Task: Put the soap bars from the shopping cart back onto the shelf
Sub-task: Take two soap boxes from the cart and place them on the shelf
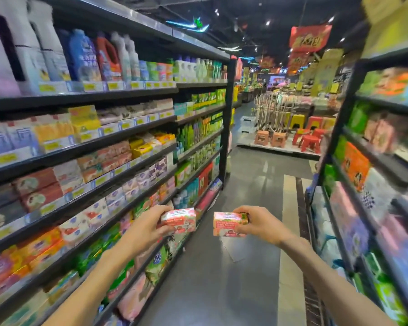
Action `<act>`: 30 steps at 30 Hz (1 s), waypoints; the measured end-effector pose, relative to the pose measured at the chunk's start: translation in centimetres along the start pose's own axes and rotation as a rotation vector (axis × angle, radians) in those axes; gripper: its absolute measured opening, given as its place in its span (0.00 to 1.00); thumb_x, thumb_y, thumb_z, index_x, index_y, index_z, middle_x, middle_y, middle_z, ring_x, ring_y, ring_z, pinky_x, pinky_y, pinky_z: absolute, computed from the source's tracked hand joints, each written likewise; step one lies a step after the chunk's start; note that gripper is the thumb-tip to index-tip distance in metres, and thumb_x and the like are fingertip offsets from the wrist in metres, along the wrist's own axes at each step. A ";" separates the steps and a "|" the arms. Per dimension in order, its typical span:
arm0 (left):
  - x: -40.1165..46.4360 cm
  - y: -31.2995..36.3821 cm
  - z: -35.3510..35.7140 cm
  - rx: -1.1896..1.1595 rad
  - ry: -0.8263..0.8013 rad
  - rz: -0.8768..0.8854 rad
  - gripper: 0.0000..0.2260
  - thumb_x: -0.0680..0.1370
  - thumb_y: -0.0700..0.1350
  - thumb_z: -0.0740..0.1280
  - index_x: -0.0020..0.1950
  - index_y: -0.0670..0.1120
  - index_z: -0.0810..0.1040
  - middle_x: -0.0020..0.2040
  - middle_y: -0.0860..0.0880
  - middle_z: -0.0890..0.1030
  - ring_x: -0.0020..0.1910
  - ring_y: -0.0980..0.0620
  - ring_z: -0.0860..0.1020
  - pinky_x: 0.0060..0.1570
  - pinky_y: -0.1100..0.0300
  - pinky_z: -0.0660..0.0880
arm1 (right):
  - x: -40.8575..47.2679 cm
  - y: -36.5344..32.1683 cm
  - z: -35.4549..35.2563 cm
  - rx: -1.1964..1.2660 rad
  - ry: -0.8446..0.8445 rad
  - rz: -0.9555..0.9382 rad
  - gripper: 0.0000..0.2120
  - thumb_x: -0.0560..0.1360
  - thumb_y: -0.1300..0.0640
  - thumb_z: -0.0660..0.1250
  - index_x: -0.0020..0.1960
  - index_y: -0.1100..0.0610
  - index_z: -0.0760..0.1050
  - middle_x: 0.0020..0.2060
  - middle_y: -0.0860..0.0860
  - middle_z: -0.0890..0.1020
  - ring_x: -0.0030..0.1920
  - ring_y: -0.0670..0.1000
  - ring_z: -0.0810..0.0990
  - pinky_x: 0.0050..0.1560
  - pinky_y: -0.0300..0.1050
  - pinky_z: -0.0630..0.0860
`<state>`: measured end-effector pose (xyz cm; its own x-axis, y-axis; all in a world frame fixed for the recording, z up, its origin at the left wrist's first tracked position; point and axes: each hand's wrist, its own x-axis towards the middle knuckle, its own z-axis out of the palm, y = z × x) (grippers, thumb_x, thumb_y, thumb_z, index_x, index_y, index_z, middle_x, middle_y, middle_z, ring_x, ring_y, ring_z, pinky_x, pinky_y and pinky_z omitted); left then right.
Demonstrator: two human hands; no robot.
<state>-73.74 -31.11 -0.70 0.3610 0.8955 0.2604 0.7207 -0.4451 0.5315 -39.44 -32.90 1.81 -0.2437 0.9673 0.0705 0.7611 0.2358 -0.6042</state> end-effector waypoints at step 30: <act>28.2 -14.3 -4.1 0.263 0.388 -0.667 0.19 0.79 0.51 0.69 0.68 0.54 0.71 0.61 0.59 0.74 0.59 0.59 0.74 0.51 0.67 0.69 | 57.7 3.8 -0.7 0.029 -0.396 -0.649 0.21 0.74 0.53 0.73 0.66 0.50 0.73 0.54 0.46 0.81 0.50 0.42 0.81 0.52 0.44 0.80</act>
<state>-76.30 0.49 2.31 -0.3891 0.8887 0.2426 0.8444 0.2388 0.4795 -50.26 23.88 4.13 -0.8386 0.5284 0.1324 0.3766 0.7380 -0.5599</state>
